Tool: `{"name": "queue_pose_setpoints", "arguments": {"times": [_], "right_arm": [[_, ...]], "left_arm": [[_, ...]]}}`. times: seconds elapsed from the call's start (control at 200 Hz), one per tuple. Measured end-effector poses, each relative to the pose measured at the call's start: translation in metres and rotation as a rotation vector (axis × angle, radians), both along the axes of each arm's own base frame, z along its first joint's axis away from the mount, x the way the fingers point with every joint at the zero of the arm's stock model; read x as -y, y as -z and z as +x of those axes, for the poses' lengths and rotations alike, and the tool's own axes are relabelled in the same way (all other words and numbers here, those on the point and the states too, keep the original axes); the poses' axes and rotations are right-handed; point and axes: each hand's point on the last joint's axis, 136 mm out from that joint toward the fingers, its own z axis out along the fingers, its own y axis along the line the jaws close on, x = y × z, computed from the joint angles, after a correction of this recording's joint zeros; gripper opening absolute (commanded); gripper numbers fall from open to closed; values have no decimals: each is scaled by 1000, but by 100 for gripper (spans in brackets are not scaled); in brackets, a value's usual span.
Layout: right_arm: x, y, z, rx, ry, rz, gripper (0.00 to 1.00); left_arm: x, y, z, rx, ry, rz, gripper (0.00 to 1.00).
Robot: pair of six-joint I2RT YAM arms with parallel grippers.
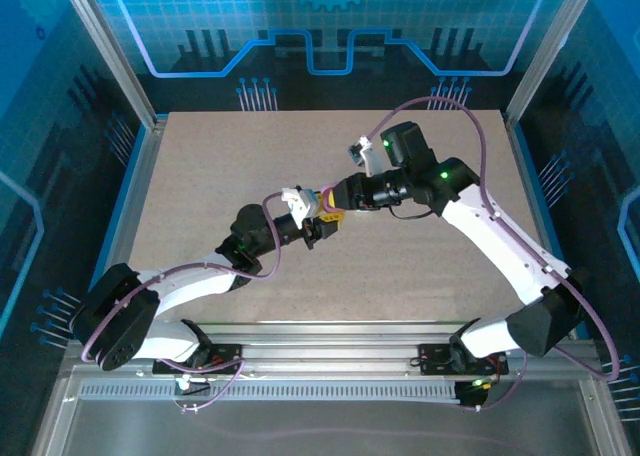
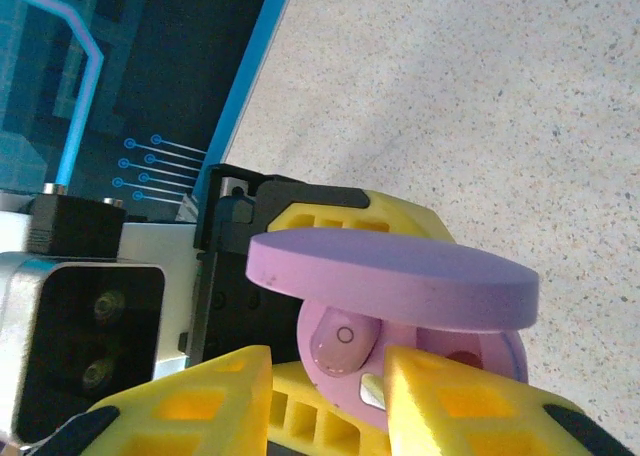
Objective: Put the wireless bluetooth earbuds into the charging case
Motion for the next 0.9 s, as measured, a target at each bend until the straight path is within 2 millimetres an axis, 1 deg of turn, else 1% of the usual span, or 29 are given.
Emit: {"name": "queue_pose_setpoints", "arguments": {"times": [0.155, 0.255, 0.405, 0.5, 0.575, 0.675, 0.78, 0.895], "right_arm": [[3, -16, -3, 48, 5, 31, 34], [2, -20, -2, 54, 6, 43, 32], [-1, -11, 2, 26, 13, 33, 30], [-3, -5, 4, 8, 14, 24, 26], [-5, 1, 6, -5, 12, 15, 26], [-7, 6, 9, -14, 10, 2, 24], [-7, 7, 9, -13, 5, -8, 21], [-7, 8, 9, -11, 5, -12, 23]], "left_arm": [[-1, -2, -1, 6, 0, -4, 32], [-1, -3, -1, 7, 1, -3, 32], [0, -3, -1, 8, 4, -2, 32], [0, -3, -2, 8, 7, -2, 32], [0, -3, -3, 9, 11, -2, 32], [0, 1, -2, -5, 8, 8, 32], [0, 4, -1, -13, 5, 14, 32], [0, 4, -1, -13, 5, 14, 32]]}}
